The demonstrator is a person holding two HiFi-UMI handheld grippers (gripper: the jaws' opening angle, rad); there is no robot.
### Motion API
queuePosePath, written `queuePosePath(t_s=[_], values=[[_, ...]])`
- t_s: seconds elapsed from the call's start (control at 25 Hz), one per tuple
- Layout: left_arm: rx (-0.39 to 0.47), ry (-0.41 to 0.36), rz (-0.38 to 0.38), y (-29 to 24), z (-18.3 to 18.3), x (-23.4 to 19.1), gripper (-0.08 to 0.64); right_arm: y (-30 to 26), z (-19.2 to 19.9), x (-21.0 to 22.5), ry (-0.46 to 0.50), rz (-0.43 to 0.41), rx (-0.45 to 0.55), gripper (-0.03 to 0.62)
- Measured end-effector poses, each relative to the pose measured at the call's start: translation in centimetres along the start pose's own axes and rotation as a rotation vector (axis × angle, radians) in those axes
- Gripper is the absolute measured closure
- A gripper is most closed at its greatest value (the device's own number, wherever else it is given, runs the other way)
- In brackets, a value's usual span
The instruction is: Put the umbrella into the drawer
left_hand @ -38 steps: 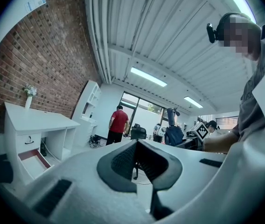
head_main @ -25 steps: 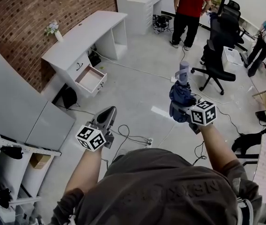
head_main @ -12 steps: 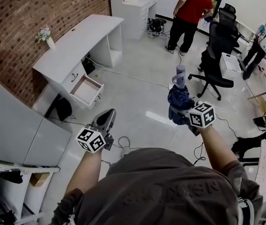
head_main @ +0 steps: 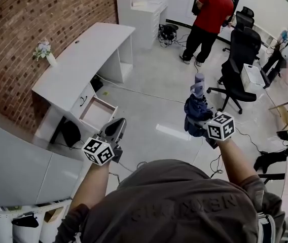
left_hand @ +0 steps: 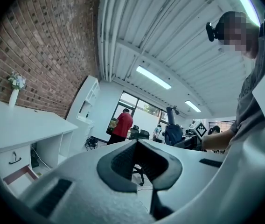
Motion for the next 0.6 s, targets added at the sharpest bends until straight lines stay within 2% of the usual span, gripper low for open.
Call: queuePosePath(t_s=[0.28,0.6], values=[[-0.012,0.007,-0.024,-2.7,-1.0,-4.6,0.557,-3.9,-1.6,3.3,-0.019,-0.001,0.004,0.356],[-0.018,-0.018,-0.078,-9.1,-0.5,-5.9,0.557,-7.6,-1.5,11.5,-0.037,-0.06,0.02,0.356]])
Point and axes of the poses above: the fingertips, and each gripper's own axes: y backward along the fingers, x to its right, z out of its underside, the point moved 5 cm from there along y, backward along the fingers, and after that the axes turned 3 degrees about y, right-handed, at the moved point
